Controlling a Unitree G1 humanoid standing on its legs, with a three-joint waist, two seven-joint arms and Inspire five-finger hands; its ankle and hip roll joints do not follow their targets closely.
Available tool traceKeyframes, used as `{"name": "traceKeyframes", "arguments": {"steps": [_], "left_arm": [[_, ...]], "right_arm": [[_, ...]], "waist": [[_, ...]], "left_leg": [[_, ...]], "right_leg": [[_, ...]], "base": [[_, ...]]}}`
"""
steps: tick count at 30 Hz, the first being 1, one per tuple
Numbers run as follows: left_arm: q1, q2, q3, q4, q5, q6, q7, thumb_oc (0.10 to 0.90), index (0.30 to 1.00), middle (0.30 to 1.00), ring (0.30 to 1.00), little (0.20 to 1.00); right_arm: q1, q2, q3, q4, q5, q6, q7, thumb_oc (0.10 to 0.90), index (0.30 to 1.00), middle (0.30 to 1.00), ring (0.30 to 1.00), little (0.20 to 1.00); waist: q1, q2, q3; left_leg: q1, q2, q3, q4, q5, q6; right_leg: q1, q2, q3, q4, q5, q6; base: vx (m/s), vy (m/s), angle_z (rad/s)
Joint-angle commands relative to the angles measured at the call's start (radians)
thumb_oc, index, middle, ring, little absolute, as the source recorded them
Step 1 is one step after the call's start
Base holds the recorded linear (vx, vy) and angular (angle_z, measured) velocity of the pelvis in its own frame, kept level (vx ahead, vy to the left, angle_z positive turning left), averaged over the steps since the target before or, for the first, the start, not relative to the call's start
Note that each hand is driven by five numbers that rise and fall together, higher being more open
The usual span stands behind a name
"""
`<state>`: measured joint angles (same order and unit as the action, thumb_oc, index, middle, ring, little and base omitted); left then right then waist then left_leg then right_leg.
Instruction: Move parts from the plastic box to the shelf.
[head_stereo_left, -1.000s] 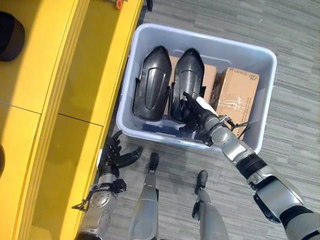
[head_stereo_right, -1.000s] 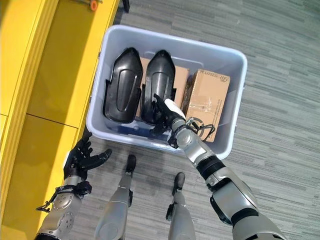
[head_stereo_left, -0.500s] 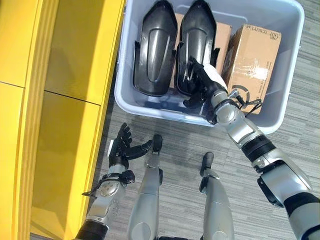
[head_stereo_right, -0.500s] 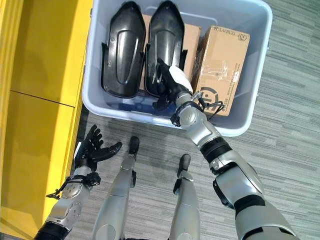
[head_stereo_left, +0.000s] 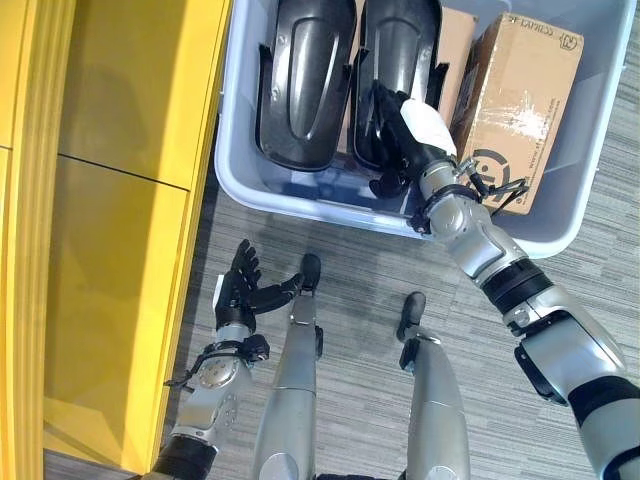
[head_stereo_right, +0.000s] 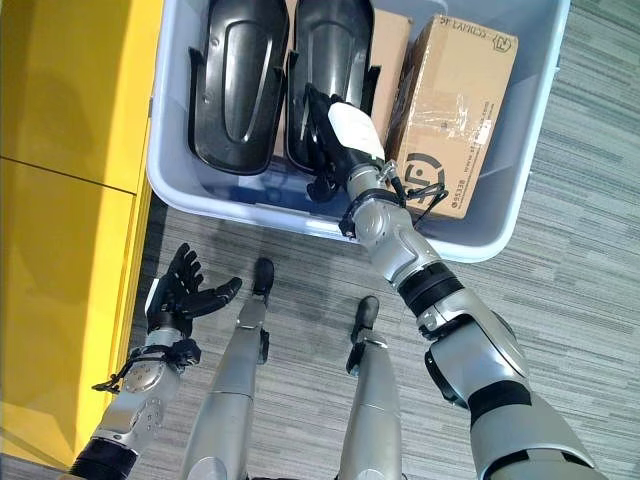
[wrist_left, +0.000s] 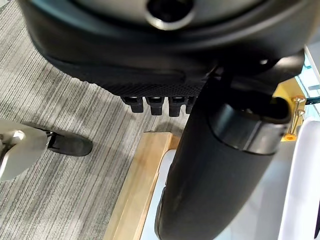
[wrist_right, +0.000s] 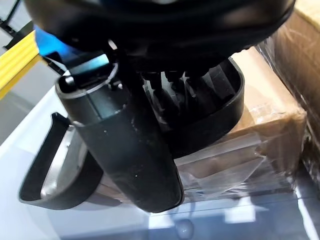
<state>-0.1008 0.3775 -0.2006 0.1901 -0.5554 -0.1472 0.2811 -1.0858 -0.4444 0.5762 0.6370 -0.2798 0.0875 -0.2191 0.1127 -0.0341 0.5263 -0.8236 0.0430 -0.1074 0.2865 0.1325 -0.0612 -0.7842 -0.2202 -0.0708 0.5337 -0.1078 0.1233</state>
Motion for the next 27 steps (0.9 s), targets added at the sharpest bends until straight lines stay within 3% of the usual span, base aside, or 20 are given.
{"name": "traceKeyframes", "arguments": {"steps": [1,6,10,11,12,13,22,27], "left_arm": [[0.005,0.02,0.019,-0.101,0.009,-0.065,0.03,0.9,1.0,1.0,1.0,1.0],[-0.021,0.019,0.003,-0.109,0.015,-0.066,0.053,0.9,1.0,1.0,1.0,1.0],[-0.035,0.019,-0.008,-0.111,0.014,-0.067,0.058,0.9,1.0,1.0,1.0,1.0],[-0.047,0.017,-0.017,-0.11,0.014,-0.066,0.064,0.9,1.0,1.0,1.0,1.0],[-0.051,0.017,-0.02,-0.109,0.014,-0.068,0.067,0.9,1.0,1.0,1.0,1.0],[-0.052,0.017,-0.02,-0.109,0.014,-0.068,0.067,0.9,1.0,1.0,1.0,1.0],[-0.086,0.014,-0.044,-0.097,0.016,-0.06,0.099,0.9,1.0,1.0,1.0,1.0],[-0.092,0.016,-0.058,-0.097,0.024,-0.053,0.106,0.9,1.0,1.0,1.0,1.0]], "right_arm": [[-0.066,-0.048,0.02,0.073,-0.068,0.014,0.023,0.9,1.0,1.0,1.0,1.0],[-0.097,-0.044,0.05,0.201,-0.176,0.065,-0.004,0.9,1.0,1.0,1.0,1.0],[-0.111,-0.026,0.056,0.28,-0.189,0.077,-0.017,0.9,1.0,1.0,1.0,1.0],[-0.113,-0.009,0.051,0.321,-0.182,0.085,-0.029,0.845,0.923,0.923,0.923,0.923],[-0.114,-0.003,0.05,0.337,-0.177,0.088,-0.038,0.453,0.374,0.374,0.374,0.374],[-0.115,-0.003,0.05,0.338,-0.176,0.088,-0.038,0.4,0.3,0.3,0.3,0.3],[-0.081,0.097,-0.087,0.401,0.062,0.068,-0.159,0.4,0.3,0.3,0.3,0.3],[-0.04,0.108,-0.114,0.358,0.107,0.061,-0.19,0.4,0.3,0.3,0.3,0.3]], "waist": [[0.035,0.018,-0.006],[0.034,0.03,-0.006],[0.037,0.039,-0.006],[0.037,0.042,-0.006],[0.036,0.044,-0.006],[0.036,0.044,-0.006],[0.029,0.055,-0.006],[0.021,0.052,-0.006]], "left_leg": [[-0.003,-0.002,0.045,0.119,-0.154,0.035],[-0.056,-0.011,0.029,0.157,-0.163,0.037],[-0.084,-0.016,0.021,0.184,-0.171,0.038],[-0.093,-0.02,0.016,0.193,-0.173,0.038],[-0.097,-0.022,0.014,0.198,-0.174,0.038],[-0.098,-0.022,0.014,0.199,-0.174,0.038],[-0.081,-0.024,0.008,0.176,-0.161,0.033],[-0.051,-0.022,0.007,0.152,-0.151,0.03]], "right_leg": [[0.132,0.003,-0.007,-0.047,0.018,-0.003],[0.071,0.003,0.0,0.017,-0.007,-0.01],[0.043,0.003,0.001,0.057,-0.025,-0.016],[0.036,0.001,0.001,0.07,-0.031,-0.018],[0.032,0.002,0.002,0.077,-0.033,-0.019],[0.031,0.002,0.002,0.078,-0.033,-0.019],[0.04,0.003,0.0,0.082,-0.048,-0.024],[0.063,0.005,-0.001,0.073,-0.048,-0.025]], "base": [[0.0,0.003,0.07],[0.0,0.004,0.12],[-0.01,-0.001,0.06],[-0.01,-0.018,0.07],[-0.01,-0.019,0.15],[-0.01,0.008,0.16],[0.0,0.004,0.03],[-0.01,-0.001,0.03]]}}
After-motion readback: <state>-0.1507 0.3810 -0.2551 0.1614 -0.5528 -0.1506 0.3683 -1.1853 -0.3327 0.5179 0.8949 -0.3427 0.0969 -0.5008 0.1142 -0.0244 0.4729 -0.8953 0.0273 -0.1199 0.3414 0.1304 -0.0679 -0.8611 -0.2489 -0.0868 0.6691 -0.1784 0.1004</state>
